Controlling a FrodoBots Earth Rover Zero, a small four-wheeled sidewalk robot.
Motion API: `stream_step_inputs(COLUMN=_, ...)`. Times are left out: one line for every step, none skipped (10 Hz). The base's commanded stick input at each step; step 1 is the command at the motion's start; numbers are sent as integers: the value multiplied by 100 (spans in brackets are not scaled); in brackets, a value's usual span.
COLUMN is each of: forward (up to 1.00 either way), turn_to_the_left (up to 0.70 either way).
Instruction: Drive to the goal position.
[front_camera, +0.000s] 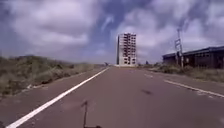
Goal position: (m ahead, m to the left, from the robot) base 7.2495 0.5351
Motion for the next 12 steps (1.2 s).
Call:
stream_step_inputs(forward=100, turn_to_the_left=0)
stream_step_inputs(forward=100, turn_to_the_left=0)
stream_step_inputs(forward=100, turn_to_the_left=0)
stream_step_inputs(forward=100, turn_to_the_left=0)
stream_step_inputs(forward=100, turn_to_the_left=0)
stream_step_inputs(forward=100, turn_to_the_left=0)
stream_step_inputs(forward=100, turn_to_the_left=0)
stream_step_inputs(forward=100, turn_to_the_left=0)
stream_step_inputs(forward=100, turn_to_the_left=0)
stream_step_inputs(forward=100, turn_to_the_left=0)
stream_step_inputs(forward=100, turn_to_the_left=0)
stream_step_inputs(forward=100, turn_to_the_left=0)
